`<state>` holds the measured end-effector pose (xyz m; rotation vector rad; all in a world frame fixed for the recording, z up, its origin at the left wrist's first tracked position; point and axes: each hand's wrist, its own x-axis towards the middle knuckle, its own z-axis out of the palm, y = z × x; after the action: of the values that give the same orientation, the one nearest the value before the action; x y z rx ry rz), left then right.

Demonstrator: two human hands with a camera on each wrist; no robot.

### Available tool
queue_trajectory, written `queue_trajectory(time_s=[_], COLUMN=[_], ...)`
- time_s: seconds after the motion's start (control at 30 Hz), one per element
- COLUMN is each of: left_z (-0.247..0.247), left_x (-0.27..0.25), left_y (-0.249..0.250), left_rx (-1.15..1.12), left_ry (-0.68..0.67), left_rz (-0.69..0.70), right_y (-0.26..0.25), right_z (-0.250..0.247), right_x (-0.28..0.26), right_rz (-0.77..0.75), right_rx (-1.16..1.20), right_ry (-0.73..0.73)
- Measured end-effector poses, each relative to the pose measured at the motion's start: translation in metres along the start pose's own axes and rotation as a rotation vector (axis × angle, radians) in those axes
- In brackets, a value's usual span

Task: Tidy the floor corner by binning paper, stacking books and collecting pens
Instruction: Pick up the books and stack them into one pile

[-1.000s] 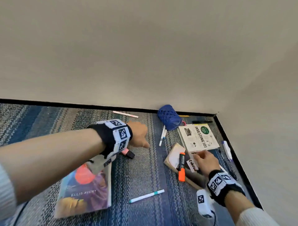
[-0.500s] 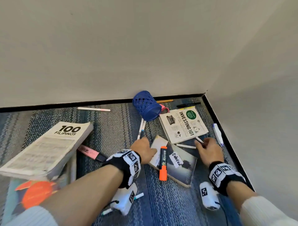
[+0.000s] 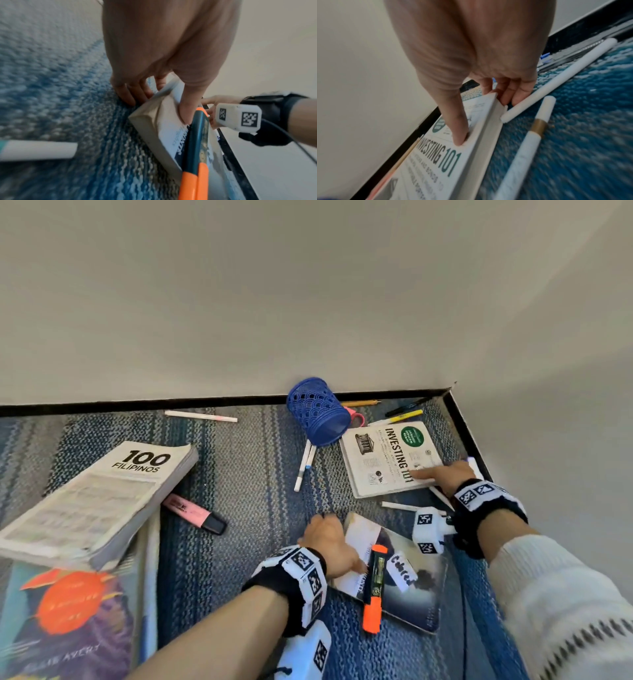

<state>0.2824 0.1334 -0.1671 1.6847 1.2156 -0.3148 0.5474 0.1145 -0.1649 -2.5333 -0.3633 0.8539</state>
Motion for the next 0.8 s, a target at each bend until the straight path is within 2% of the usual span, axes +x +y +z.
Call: queue_trajectory(time_s=[0.17, 0.33, 0.43, 0.5, 0.6, 0.7, 0.8], left_z=[-0.013, -0.078, -0.119, -0.139, -0.153, -0.145, -0.129], left_x=[-0.025, -0.059, -0.080, -0.095, -0.114, -0.121, -0.115], left_y=[-0.015, -0.018, -0.022, -0.027, -0.038, -0.049, -0.046], left_rx=[-0.429, -0.572, -0.784, -1.019, -1.258, -1.376, -1.321], left_ry=[-0.014, 0.222, 0.336, 0.329, 0.253, 0.177, 0.137], left_rz=[0.114, 0.264, 0.275, 0.266, 0.271, 0.255, 0.224], right_y=[0.008, -0.002, -0.011, -0.027, -0.039, -0.038, -0.045], right_z=[0.012, 0.019, 0.019, 0.019, 0.012, 0.000, -0.012], right_x=[-0.015, -0.049, -0.076, -0.107, -0.145, -0.178, -0.218], right_rz=[0.049, 0.031, 0.055, -0.015, -0.174, -0.406, -0.478], right_rx=[0.040, 0.132, 0.238, 0.413, 0.615, 0.677, 0.868], right_ry=[-0.130, -0.165, -0.355, -0.402, -0.308, -0.159, -0.172])
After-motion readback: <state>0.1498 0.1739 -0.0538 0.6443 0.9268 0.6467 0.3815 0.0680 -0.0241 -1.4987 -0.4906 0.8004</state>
